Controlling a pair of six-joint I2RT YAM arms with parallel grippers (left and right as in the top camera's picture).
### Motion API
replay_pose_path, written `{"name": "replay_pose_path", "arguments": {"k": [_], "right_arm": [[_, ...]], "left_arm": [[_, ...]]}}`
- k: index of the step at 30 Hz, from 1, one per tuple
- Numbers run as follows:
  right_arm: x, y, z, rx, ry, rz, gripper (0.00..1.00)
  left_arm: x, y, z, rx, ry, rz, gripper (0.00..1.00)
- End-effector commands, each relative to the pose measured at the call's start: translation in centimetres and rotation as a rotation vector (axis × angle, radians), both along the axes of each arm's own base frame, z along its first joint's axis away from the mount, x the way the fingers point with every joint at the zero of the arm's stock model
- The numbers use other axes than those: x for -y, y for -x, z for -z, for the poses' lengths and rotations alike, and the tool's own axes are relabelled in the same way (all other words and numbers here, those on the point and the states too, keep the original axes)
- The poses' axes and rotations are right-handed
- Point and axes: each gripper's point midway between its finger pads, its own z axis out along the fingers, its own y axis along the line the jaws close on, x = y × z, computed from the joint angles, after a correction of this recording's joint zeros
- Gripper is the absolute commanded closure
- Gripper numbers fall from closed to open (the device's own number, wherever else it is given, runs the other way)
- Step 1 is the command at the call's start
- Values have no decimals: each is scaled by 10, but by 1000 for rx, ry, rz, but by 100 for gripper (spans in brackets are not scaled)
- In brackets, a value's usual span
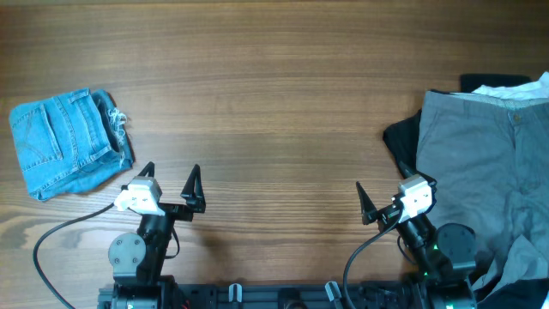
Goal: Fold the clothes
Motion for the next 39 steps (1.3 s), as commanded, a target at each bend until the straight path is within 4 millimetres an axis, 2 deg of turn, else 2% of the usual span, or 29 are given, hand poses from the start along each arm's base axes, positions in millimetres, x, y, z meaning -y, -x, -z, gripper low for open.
{"name": "replay_pose_path", "arguments": {"k": [1, 3, 7, 11, 15, 18, 20, 22, 26, 27, 28, 29, 31, 32, 33, 35, 37, 39], "right_arm": [[-7, 4, -19, 21, -84, -28, 0], [-6, 7, -40, 46, -125, -24, 0], [-6, 11, -92, 80, -144, -25, 0], [-12, -9, -106, -84, -185, -33, 0], [-27, -40, -92, -368, -201, -69, 0], [-45, -66, -83, -587, -219, -138, 0], [-49, -84, -74, -725, -224, -138, 0], [-51, -104, -57, -868, -208, -121, 0], [-58, -134, -25, -1004, -243, -145, 0], [-53, -143, -18, -1009, -248, -132, 0], [-46, -152, -14, -1002, -249, -107, 0], [-25, -172, -11, -950, -252, -46, 0], [8, -193, -14, -874, -251, 58, 0], [39, -205, -13, -842, -263, 197, 1], [67, -211, -11, -833, -295, 352, 6], [126, -213, -5, -812, -373, 660, 7], [154, -214, -2, -787, -398, 765, 13], [170, -220, 10, -774, -362, 809, 15]], "left_arm": [[4, 1, -7, 27, 14, 22, 0], [3, 2, -22, 65, 13, 21, 0], [1, 12, -75, 123, -43, 7, 0], [-18, 10, -106, -27, -51, -99, 0], [-21, -7, -128, -198, -61, -111, 0], [-16, -26, -134, -358, -60, -81, 0], [-10, -36, -134, -459, -53, -43, 0], [-4, -47, -125, -568, -44, -8, 0], [-4, -54, -95, -728, -44, -4, 0], [-1, -54, -89, -755, -36, 15, 0], [6, -54, -85, -774, -19, 50, 0], [15, -53, -84, -784, 7, 102, 0], [21, -52, -85, -783, 24, 136, 0], [24, -52, -86, -782, 32, 152, 0], [27, -51, -87, -780, 40, 167, 0], [27, -51, -87, -780, 40, 167, 0], [27, -52, -88, -773, 39, 166, 0], [27, -55, -90, -761, 38, 167, 0]]}}
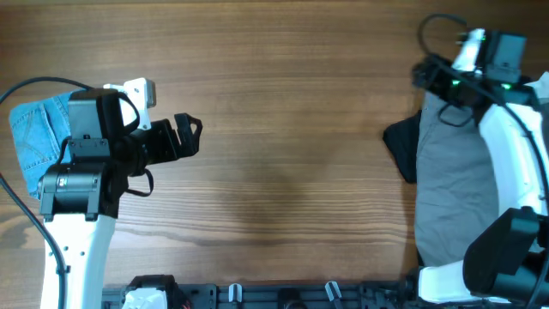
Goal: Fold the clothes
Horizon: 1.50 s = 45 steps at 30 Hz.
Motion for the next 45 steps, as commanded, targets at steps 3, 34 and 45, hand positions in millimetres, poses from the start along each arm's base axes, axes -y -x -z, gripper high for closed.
{"name": "replay_pose_path", "arguments": {"k": [3, 34, 45], "right_arm": [[37, -14, 35, -62, 124, 133, 17], [36, -21, -11, 20, 192, 91, 96], [-226, 25, -155, 444, -40, -643, 96]], "left_arm": [[4, -5, -14, 52, 14, 26, 0], [4, -6, -17, 65, 15, 26, 0], [-2, 19, -113, 348, -13, -1, 0]]}}
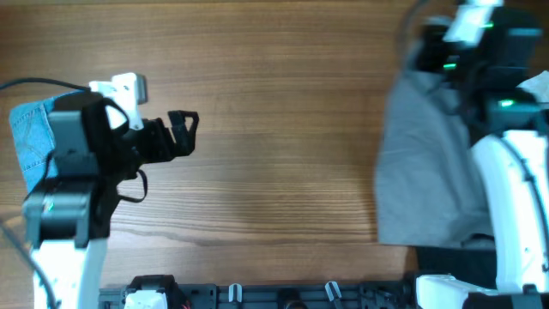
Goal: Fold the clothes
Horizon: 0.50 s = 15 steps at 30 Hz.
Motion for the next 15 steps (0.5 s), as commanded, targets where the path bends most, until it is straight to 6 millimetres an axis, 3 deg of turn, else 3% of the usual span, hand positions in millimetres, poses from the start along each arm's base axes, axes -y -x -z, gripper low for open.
{"name": "replay_pose_path", "arguments": {"k": [1, 2, 3, 4, 5, 7, 9, 11, 15], "right_arm": [[-132, 37, -1, -27, -78, -348, 96], [-178, 57, 7, -57, -90, -451, 91], [-223, 79, 18, -83, -84, -559, 75], [-255, 98, 30, -107, -74, -632, 54], [-279, 113, 40, -126, -61, -688, 43], [-304, 134, 57, -155, -18, -727, 35], [-301, 134, 63, -179, 2, -664, 32], [-282, 124, 56, -178, 8, -578, 30], [-213, 104, 2, -101, -62, -419, 26]], "left_arm": [[-8, 18, -72, 219, -32, -30, 0], [-12, 24, -85, 260, -46, -53, 0], [-17, 29, -95, 295, -60, -78, 0], [-20, 34, -101, 318, -71, -96, 0], [-23, 38, -105, 332, -78, -108, 0], [-28, 44, -108, 348, -93, -137, 0], [-28, 45, -109, 352, -94, -139, 0], [-28, 43, -107, 343, -95, -139, 0], [-12, 13, -80, 233, -66, -62, 0]]}}
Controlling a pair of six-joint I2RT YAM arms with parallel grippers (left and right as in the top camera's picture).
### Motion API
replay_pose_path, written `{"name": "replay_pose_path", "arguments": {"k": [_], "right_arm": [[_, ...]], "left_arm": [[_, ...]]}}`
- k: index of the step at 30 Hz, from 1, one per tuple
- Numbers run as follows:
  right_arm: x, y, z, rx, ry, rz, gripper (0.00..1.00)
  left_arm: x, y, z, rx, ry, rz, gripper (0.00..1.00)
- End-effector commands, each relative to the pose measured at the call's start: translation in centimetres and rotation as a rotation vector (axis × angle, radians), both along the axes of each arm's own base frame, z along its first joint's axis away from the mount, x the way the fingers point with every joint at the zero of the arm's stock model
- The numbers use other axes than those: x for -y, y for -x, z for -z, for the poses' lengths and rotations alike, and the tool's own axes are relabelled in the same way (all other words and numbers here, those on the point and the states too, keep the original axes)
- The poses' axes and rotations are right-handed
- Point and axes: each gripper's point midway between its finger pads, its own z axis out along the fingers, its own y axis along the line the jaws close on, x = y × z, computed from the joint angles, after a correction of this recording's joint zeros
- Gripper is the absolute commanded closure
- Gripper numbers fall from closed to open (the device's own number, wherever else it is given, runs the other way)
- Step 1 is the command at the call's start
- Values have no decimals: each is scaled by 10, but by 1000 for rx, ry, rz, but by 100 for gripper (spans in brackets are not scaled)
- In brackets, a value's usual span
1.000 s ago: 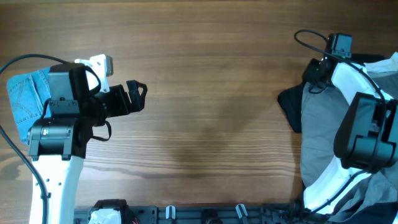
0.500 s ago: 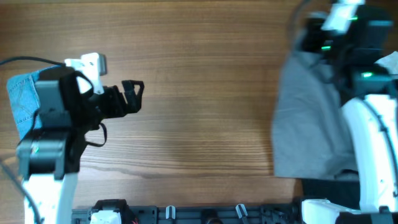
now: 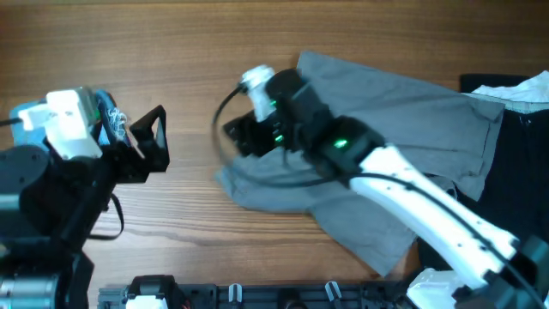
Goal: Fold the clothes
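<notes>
A pair of grey trousers (image 3: pixel 403 112) lies stretched from the right side to the middle of the table, with a bunched edge at the centre (image 3: pixel 257 189). My right gripper (image 3: pixel 242 137) is over that bunched end. It is blurred, and looks shut on the cloth. My left gripper (image 3: pixel 159 137) hovers open and empty left of centre, beside the folded denim shorts (image 3: pixel 110 112). The left arm hides most of the shorts.
A black garment (image 3: pixel 515 180) and a white one (image 3: pixel 515 88) lie at the right edge, partly under the trousers. The right arm (image 3: pixel 429 202) crosses the table diagonally from the lower right. Bare wood shows along the far side and between the grippers.
My right gripper has moved from the far right edge to the table's centre, and the grey trousers now stretch out behind it. The left gripper has shifted slightly nearer and left.
Both grippers first rested open at the near edge, with the trousers heaped at the right and the denim shorts folded at the left. Then the right gripper was over the trousers' waistband and the left beside the shorts. The trousers were then lifted, and now reach the centre.
</notes>
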Motion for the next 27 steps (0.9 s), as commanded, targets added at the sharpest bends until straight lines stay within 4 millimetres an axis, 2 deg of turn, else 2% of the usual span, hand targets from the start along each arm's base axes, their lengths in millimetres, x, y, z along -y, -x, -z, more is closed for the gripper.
{"name": "replay_pose_path", "arguments": {"k": [1, 3, 4, 5, 6, 7, 8, 9, 11, 12, 13, 16, 17, 19, 24, 27], "right_arm": [[74, -22, -81, 132, -111, 218, 25], [109, -22, -103, 171, -134, 290, 23], [129, -19, -112, 183, -138, 332, 24], [144, -16, -115, 176, -135, 367, 23], [156, -12, -114, 157, -131, 399, 23], [165, -9, -109, 125, -124, 427, 23], [175, -3, -96, 54, -105, 469, 23], [180, 1, -86, 9, -80, 484, 23], [187, 10, -63, -73, -10, 499, 23], [189, 12, -57, -96, 10, 503, 23], [191, 15, -49, -124, 33, 505, 22], [190, 15, -39, -161, 56, 506, 19], [190, 14, -35, -174, 65, 507, 19], [188, 13, -28, -204, 72, 504, 19], [187, 12, -14, -260, 95, 518, 19], [186, 10, -7, -282, 110, 519, 19]], "left_arm": [[21, -36, 32, -132, 8, 93, 0], [43, -59, 62, -238, 4, 162, 0], [60, -75, 84, -300, -4, 206, 0], [74, -90, 100, -335, -11, 238, 2], [86, -104, 112, -348, -17, 263, 6], [101, -121, 127, -361, -22, 290, 19], [115, -137, 145, -373, -26, 315, 26], [130, -148, 161, -389, -23, 347, 28], [154, -165, 184, -394, -12, 400, 28], [164, -175, 195, -387, -13, 416, 32], [177, -187, 211, -378, -16, 435, 28], [205, -206, 256, -384, -27, 471, 5], [215, -210, 277, -395, -31, 485, 2], [235, -215, 318, -415, -41, 515, 4], [244, -214, 366, -452, -92, 512, 5], [246, -211, 380, -477, -98, 519, 10]]}}
